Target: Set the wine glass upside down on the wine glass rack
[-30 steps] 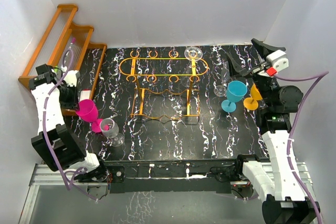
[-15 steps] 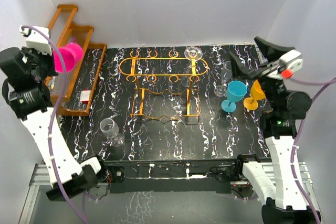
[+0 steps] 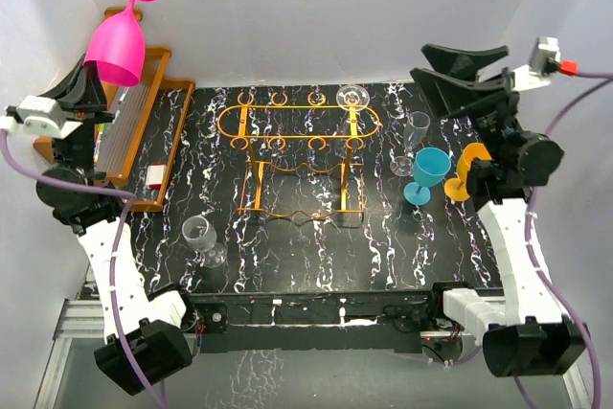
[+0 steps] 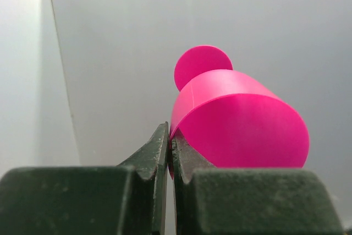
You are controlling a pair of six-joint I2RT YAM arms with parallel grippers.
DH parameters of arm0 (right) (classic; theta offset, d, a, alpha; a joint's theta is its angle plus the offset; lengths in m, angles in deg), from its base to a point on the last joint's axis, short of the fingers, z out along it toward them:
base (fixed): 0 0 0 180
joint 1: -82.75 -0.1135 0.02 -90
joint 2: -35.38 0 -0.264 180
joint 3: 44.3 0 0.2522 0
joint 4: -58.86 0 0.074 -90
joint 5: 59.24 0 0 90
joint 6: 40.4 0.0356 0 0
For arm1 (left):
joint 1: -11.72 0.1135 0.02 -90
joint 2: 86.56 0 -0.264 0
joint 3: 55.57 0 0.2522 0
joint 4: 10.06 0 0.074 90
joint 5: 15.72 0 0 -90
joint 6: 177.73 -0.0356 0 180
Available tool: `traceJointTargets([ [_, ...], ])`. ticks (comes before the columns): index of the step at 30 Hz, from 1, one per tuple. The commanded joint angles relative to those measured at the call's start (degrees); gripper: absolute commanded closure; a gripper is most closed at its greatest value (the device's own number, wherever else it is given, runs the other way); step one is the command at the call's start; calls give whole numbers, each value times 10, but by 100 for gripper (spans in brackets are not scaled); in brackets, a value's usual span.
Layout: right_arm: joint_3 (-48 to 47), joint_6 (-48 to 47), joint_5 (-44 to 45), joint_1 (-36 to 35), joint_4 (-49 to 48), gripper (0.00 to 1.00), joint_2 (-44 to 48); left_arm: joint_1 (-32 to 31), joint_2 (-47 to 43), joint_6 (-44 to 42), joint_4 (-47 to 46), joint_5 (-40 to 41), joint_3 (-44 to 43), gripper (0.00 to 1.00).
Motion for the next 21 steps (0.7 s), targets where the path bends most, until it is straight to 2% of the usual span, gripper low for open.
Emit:
traceJointTargets([
  [1, -35, 66, 46, -84, -73, 2, -15, 2, -45, 157, -232, 51, 13, 100],
  [6, -84, -96, 131, -304, 11, 2, -75, 2, -93, 204, -228, 62, 49, 100],
  [11, -135, -220, 254, -497, 7, 1, -167, 2, -127, 207, -242, 48, 75, 100],
  [15, -161, -253, 304, -562, -72, 3, -220, 0, -135, 233, -262, -3, 89, 100],
  [21, -141, -299, 365, -595, -127, 3, -230, -5, -106, 355, -260, -49, 87, 100],
])
